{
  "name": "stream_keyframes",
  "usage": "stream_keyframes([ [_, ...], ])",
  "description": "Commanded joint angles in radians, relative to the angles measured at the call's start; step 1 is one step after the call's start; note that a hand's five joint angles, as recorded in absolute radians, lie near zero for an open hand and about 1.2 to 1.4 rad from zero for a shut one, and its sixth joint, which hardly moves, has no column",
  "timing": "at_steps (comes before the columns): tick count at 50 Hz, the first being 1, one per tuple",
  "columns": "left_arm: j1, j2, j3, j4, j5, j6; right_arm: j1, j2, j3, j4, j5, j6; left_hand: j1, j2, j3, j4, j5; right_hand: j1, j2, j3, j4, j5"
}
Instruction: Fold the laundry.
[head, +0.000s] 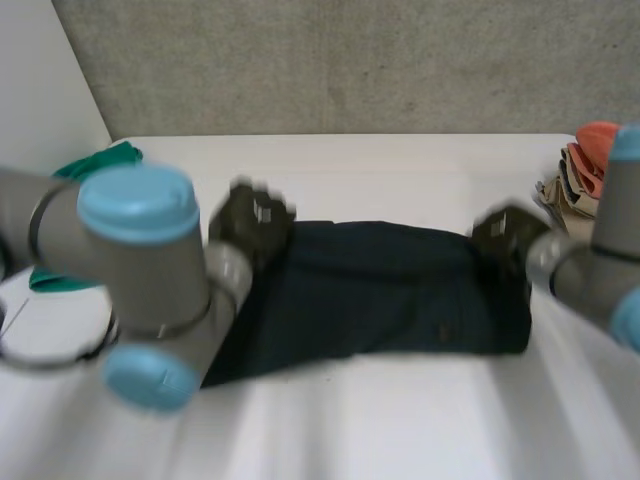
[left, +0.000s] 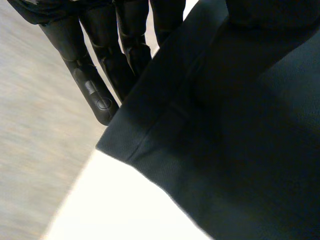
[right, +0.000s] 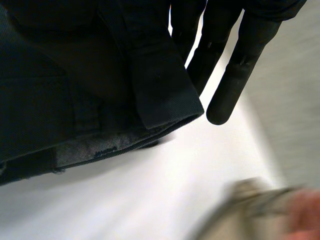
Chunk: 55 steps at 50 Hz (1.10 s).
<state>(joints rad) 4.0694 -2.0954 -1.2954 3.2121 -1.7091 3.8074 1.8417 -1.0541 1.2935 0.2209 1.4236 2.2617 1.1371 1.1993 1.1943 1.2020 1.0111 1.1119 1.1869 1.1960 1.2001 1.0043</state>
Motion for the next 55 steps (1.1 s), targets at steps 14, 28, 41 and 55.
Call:
stream_keyframes([
  [14, 0.051, -0.011, 0.466, 0.382, -0.043, 0.126, 0.047, -0.015, -0.347, -0.686, 0.014, 0.162, 0.259, 0.197, 0.202, 0.194, 0.211, 0.284, 0.209, 0.2, 0.196, 0.217],
  [28, 0.022, 0.0, -0.111, 0.37, -0.043, 0.009, 0.057, 0.129, -0.142, -0.232, -0.048, 0.157, 0.259, 0.197, 0.202, 0.194, 0.211, 0.284, 0.209, 0.2, 0.196, 0.217],
  [41, -0.032, 0.051, -0.366, 0.354, -0.04, -0.035, 0.024, 0.132, -0.098, 0.085, -0.066, 0.393, 0.259, 0.197, 0.202, 0.194, 0.211, 0.022, -0.053, -0.062, -0.066, -0.045],
  [55, -0.007, 0.052, -0.272, 0.324, -0.038, -0.071, -0.048, -0.062, 0.165, -0.074, -0.08, 0.596, 0.259, 0.197, 0.202, 0.194, 0.211, -0.607, -0.682, -0.691, -0.696, -0.674],
])
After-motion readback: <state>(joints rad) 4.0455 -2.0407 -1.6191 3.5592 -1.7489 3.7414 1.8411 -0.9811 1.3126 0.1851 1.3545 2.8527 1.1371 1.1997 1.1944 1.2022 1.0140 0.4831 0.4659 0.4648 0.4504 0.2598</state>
